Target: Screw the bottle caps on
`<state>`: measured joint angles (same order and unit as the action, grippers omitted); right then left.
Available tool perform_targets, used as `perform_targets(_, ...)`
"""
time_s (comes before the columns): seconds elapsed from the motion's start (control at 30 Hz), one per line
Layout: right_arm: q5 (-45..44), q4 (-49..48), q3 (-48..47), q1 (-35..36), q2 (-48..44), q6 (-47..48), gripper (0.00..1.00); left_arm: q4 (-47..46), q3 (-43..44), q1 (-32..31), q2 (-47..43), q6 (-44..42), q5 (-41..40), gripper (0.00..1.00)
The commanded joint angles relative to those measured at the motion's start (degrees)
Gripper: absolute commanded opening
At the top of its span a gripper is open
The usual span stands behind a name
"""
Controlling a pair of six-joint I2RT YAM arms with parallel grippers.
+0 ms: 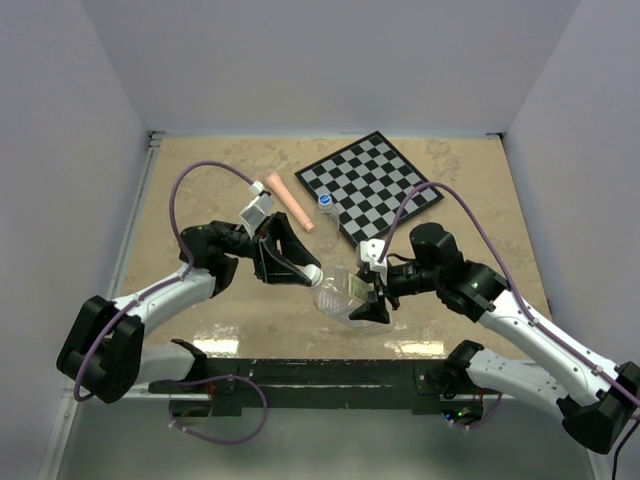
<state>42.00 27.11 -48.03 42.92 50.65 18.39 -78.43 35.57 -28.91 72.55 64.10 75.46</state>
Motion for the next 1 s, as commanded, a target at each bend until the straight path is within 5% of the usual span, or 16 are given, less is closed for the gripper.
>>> perform_targets(0.0,6.1,-20.7,-6.4,0.9,-1.7,3.2,0.00,-30.3,-1.8,-2.6,1.4,6.3,7.7,0.09)
perform_targets(0.23,5.8,-20.6,-6.2,0.9,-1.6,3.5,0.00,-30.2,-1.7,-2.6,0.6,5.7,7.4,0.29)
perform_targets(0.57,5.4,-20.3,-5.9,0.7,-2.0,3.5,0.00,-30.4,-1.7,-1.4,-0.7,4.3,5.9,0.79)
perform_targets(0.97,3.7,-19.7,-4.7,0.2,-1.8,4.3,0.00,-30.3,-2.3,4.0,-3.8,3.3,2.2,0.94)
